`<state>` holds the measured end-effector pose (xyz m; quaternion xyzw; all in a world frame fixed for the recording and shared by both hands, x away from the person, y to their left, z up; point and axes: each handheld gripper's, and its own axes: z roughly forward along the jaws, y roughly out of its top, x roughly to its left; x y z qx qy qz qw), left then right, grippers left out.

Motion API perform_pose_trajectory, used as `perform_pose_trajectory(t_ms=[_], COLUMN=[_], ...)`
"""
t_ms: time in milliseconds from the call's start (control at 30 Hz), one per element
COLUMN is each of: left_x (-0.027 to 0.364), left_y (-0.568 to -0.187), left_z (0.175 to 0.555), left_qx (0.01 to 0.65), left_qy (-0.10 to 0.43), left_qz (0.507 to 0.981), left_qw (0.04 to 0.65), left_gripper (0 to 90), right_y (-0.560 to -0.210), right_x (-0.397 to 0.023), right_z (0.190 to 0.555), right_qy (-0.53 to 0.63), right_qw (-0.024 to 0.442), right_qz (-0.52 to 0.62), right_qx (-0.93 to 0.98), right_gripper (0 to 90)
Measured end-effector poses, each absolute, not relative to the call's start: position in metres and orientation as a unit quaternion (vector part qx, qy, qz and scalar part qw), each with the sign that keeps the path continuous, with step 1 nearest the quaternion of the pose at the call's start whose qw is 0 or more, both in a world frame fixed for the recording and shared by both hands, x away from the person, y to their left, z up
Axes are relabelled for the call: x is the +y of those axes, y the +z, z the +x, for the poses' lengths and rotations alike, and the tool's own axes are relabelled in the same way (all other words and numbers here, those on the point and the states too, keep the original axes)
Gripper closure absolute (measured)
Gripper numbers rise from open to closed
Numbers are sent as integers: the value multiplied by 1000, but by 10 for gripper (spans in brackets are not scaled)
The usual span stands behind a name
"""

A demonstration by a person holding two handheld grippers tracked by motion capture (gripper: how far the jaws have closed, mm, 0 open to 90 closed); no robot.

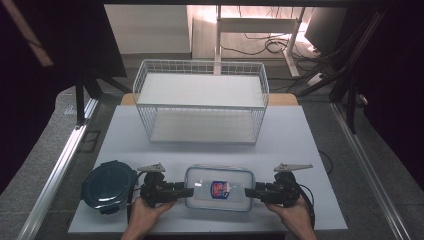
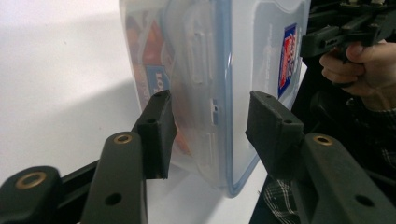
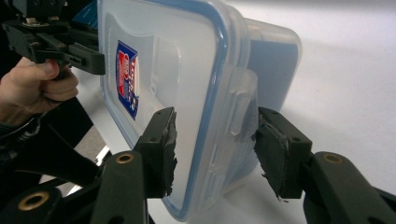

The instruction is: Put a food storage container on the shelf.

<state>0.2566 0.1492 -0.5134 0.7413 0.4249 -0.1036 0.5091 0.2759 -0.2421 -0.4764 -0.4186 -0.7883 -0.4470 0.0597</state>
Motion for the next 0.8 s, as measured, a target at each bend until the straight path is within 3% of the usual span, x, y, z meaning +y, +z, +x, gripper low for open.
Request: perform_pose_trajectory(t_ms=[367,800], left_x=[152,160], left_y=[-495,-455], left_z=[255,269], left_qx=[423,413], left_qy=[-66,-34], left_qz=[737,741], left_qw=[523,528], left_gripper=[527,526], right_y=[-467,-438], right_x=[-236,-231], right_z=[271,287], right_qy=[-469,-505], right_qw=[20,7], right_qz=[-401,-388], right_qx=[-787,-771], right_gripper=[500,500])
